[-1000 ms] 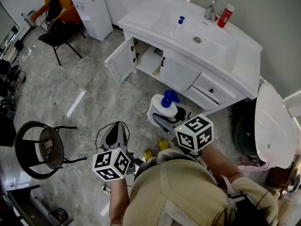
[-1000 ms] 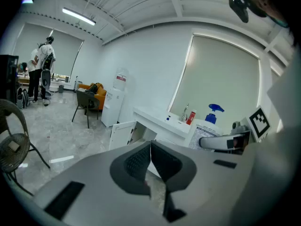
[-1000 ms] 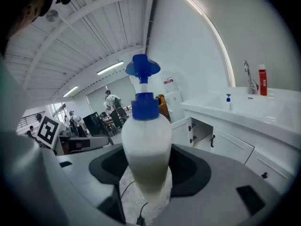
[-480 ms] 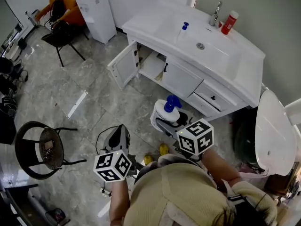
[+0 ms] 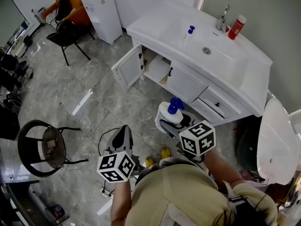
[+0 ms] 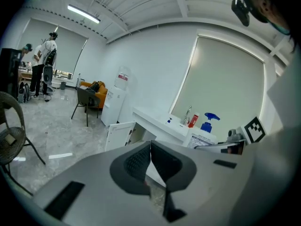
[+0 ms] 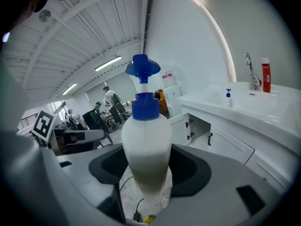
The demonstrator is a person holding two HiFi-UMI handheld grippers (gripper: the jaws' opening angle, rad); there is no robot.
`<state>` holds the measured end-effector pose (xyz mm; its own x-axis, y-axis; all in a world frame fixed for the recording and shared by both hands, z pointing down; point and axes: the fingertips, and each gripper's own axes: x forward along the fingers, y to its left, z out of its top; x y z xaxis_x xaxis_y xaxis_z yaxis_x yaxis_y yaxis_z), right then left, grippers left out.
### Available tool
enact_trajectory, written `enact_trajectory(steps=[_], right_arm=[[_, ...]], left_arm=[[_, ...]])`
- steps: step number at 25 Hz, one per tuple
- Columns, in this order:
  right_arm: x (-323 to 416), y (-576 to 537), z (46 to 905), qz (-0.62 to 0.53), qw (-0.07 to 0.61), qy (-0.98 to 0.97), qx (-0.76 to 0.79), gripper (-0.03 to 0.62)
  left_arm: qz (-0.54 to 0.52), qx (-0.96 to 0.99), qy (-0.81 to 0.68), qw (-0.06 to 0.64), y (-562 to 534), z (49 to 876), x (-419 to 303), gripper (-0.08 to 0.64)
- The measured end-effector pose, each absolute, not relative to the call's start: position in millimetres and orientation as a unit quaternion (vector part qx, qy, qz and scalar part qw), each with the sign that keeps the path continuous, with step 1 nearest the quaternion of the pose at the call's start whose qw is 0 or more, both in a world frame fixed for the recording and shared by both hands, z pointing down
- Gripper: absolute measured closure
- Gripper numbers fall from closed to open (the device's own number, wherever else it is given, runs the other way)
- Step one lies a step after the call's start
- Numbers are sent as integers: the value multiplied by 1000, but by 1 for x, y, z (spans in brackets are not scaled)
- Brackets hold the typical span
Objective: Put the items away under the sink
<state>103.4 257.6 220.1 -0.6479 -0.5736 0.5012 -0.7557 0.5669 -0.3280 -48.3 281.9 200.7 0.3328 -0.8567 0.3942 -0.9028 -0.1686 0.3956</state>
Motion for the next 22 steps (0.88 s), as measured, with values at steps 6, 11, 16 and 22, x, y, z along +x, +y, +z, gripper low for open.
enact_trajectory(steps=[6, 11, 16, 22], right_arm=[[111, 243, 228, 266, 175, -874, 368, 318], [117, 231, 232, 254, 183, -881, 354, 318], [117, 225, 245, 265, 190, -879, 347, 318], [102, 211, 256, 270, 200, -880, 336, 318]], left_arm=[[41, 758, -586, 282, 267, 203, -34, 522], [37, 750, -599, 278, 259, 203, -25, 522], [48, 738, -611, 282, 260, 211, -27, 522], [47, 729, -621, 285, 243, 217, -44, 522]])
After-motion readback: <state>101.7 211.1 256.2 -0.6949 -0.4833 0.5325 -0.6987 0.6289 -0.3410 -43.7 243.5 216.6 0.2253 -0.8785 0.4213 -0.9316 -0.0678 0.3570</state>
